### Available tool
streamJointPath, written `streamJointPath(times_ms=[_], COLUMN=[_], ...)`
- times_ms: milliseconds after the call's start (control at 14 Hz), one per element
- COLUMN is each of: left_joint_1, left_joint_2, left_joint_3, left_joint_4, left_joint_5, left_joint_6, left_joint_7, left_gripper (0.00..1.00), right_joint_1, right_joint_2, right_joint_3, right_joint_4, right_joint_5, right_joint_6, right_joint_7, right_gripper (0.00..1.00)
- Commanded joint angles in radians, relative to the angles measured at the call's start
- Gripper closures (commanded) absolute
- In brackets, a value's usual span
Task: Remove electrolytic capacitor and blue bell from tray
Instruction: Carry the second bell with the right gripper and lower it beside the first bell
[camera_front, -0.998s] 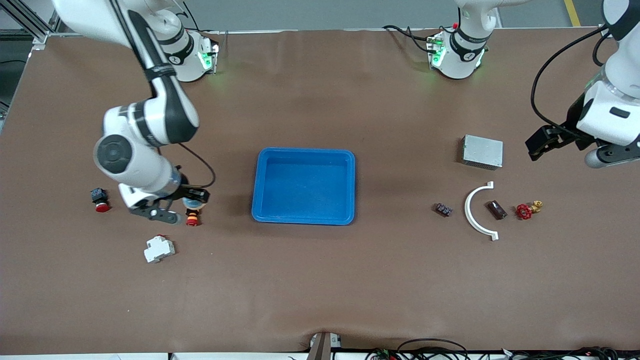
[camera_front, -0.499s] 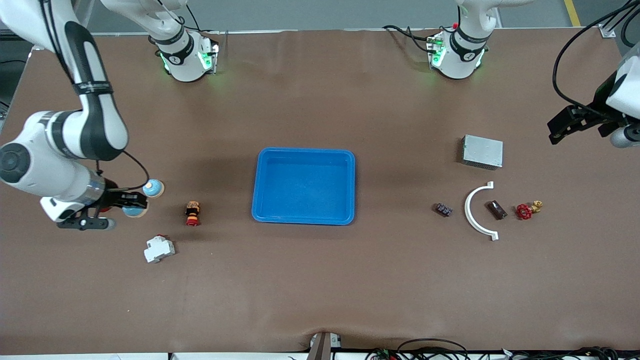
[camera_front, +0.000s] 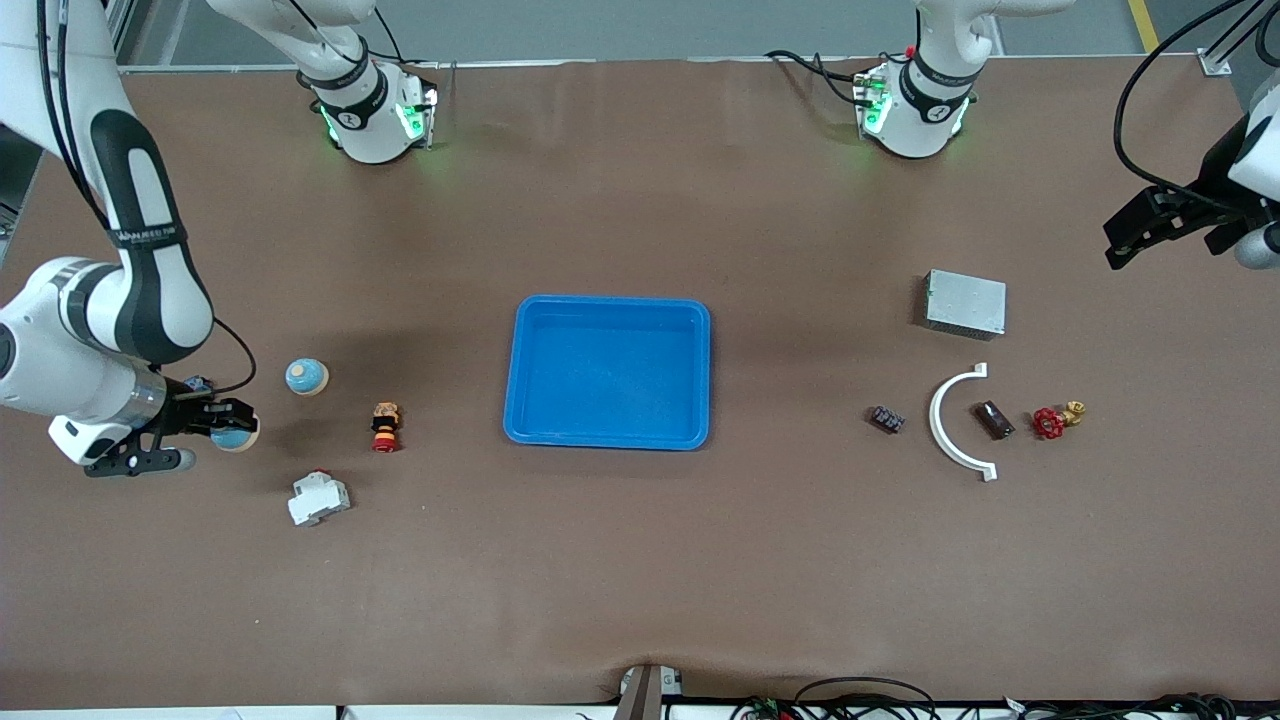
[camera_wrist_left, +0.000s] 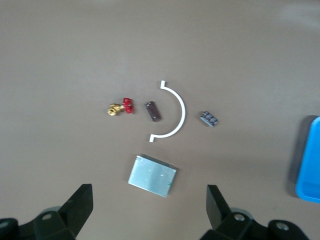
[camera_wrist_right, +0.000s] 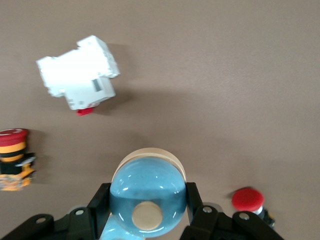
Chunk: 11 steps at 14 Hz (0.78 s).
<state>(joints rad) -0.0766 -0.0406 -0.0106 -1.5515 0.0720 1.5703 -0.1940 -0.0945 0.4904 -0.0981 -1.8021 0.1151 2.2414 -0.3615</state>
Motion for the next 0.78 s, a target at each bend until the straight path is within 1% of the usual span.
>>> streamJointPath(times_ms=[0, 285, 713], left_joint_1=[0.003, 0.003, 0.001], left_joint_2=[-0.024, -0.025, -0.038], left_joint_3=[0.014, 0.009, 0.008], left_joint_4=[-0.013, -0.010, -0.012], left_joint_5=[-0.040, -0.041, -0.040], left_joint_6=[-0.009, -0.021, -0.035], left_joint_7=[0.036, 0.039, 0.039], left_gripper=[0.00, 0.00, 0.00], right_joint_1=[-0.037, -0.054, -0.096], right_joint_2=[0.079, 0.132, 0.174], right_joint_3=[0.020, 0.020, 0.018], right_joint_4=[0.092, 0.132, 0.152], right_joint_5=[0.020, 0.006, 0.000], right_joint_6=[-0.014, -0.012, -0.005], right_joint_7=[-0.057, -0.105, -0.195], right_gripper=[1.00, 1.00, 1.00])
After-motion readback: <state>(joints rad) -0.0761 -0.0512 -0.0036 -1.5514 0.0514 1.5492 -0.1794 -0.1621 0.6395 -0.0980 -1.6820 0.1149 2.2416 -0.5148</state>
